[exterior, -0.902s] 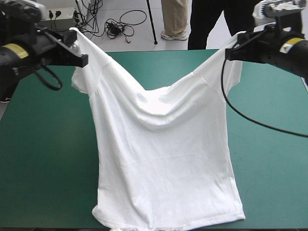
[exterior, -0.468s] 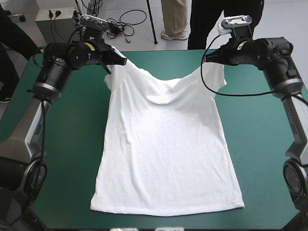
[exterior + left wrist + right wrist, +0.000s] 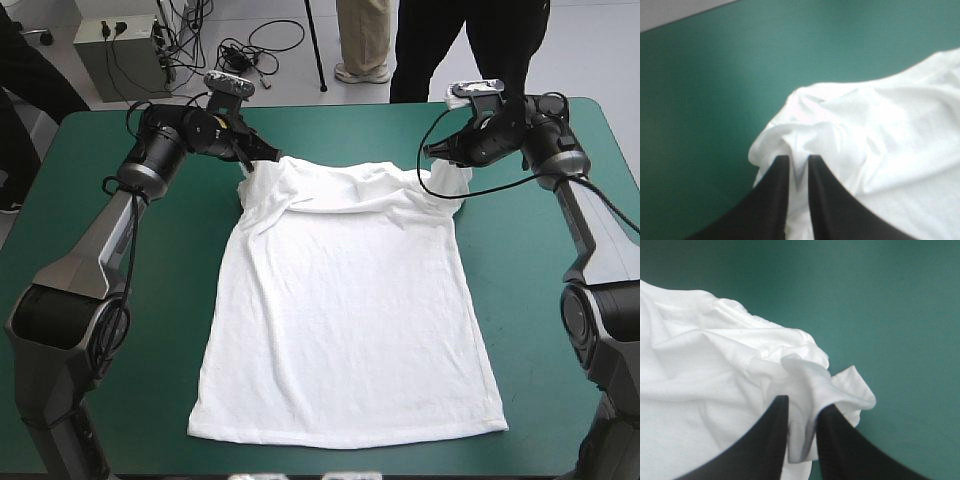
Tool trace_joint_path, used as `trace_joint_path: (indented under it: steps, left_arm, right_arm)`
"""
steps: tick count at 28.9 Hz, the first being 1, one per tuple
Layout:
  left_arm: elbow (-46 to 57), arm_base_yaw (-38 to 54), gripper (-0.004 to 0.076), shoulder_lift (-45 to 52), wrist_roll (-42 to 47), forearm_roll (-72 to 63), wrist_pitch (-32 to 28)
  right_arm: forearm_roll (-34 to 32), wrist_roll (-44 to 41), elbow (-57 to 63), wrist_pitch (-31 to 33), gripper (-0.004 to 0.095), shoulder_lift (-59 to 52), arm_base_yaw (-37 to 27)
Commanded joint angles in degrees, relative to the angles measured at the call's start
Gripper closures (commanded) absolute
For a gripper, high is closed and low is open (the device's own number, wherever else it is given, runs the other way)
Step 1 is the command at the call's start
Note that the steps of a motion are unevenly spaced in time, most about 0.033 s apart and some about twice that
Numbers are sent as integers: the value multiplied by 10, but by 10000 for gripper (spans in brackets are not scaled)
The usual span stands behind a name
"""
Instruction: Fold the cloth
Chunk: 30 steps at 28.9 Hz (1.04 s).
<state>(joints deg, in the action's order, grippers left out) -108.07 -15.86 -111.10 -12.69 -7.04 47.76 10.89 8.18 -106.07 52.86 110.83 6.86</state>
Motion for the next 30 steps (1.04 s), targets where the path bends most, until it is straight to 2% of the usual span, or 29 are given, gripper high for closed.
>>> trace_joint_path:
  steps: [1,2,4,6,10,12,15,19,23,26,27,30]
  left_arm:
    - [-15,0,406,33,-10,-9,-8]
    - [-15,0,337,36,-10,-8,-7]
    - [-15,0,239,45,-8,1,1]
    - [-15,0,203,63,13,36,16]
    - [-15,0,210,122,46,84,63]
    - [-15,0,210,160,59,99,105]
    - [-15,0,210,210,69,96,186]
    - [10,-9,210,270,117,93,252]
    - [88,-27,210,335,146,95,261]
    - [168,-39,210,387,169,92,261]
    - [233,-49,210,427,190,89,261]
    - [333,-64,210,483,217,70,261]
  right_arm:
    - [30,16,-15,-19,415,-33,-20]
    - [39,20,-15,-19,324,-35,-26]
    - [52,24,-15,-14,217,-42,-39]
    - [57,34,-15,-4,191,-57,-52]
    - [75,50,-15,8,192,-109,-86]
    - [76,50,-15,24,192,-143,-96]
    - [74,56,-15,56,192,-192,-97]
    - [70,52,-2,94,192,-252,-73]
    - [20,11,43,126,193,-308,-22]
    - [-52,-33,96,145,193,-350,27]
    - [-83,-54,140,160,193,-381,57]
    - [-90,-68,192,186,193,-418,86]
